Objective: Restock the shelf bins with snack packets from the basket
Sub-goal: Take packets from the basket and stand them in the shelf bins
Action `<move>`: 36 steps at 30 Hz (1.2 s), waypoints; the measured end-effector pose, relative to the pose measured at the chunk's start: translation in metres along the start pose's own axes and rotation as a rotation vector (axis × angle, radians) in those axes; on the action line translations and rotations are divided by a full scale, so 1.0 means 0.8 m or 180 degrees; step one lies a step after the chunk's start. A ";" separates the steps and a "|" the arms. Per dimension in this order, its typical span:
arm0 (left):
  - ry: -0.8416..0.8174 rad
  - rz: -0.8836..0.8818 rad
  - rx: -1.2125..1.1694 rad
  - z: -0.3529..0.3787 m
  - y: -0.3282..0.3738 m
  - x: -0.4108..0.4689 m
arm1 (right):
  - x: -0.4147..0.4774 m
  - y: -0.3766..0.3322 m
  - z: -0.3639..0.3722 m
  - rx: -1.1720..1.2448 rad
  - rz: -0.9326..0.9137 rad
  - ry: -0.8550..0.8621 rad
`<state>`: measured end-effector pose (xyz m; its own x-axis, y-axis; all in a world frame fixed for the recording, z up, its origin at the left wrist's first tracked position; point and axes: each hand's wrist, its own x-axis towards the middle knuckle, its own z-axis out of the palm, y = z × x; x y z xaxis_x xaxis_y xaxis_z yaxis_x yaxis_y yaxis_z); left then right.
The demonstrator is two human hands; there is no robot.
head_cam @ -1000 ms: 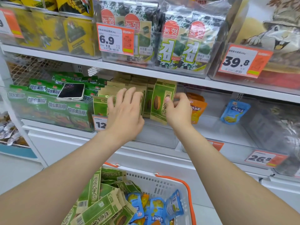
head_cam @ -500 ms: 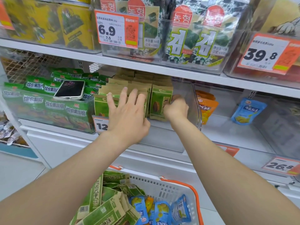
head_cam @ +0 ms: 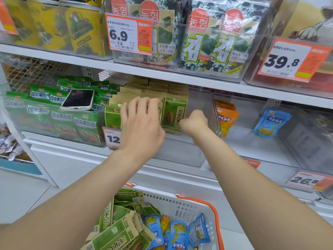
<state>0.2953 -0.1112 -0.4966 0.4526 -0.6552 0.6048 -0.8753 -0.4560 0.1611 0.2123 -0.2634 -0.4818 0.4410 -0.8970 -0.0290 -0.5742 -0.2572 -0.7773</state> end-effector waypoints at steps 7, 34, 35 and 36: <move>0.0772 0.0736 -0.0192 0.005 -0.001 -0.033 | -0.067 -0.001 -0.022 -0.0704 -0.1504 0.0082; -0.4771 0.1973 0.0662 0.119 0.028 -0.388 | -0.260 0.135 0.049 -0.4292 -0.1612 -0.3305; -0.4739 0.1979 0.0642 0.117 0.030 -0.387 | -0.259 0.134 0.049 -0.4274 -0.1599 -0.3305; -0.4733 0.1965 0.0610 0.116 0.032 -0.385 | -0.257 0.133 0.048 -0.4250 -0.1596 -0.3306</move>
<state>0.1496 0.0230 -0.7509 -0.0853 -0.6782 -0.7299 -0.9952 0.0937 0.0293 0.0870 -0.0926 -0.5824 0.6468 -0.2052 -0.7345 -0.1444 -0.9786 0.1463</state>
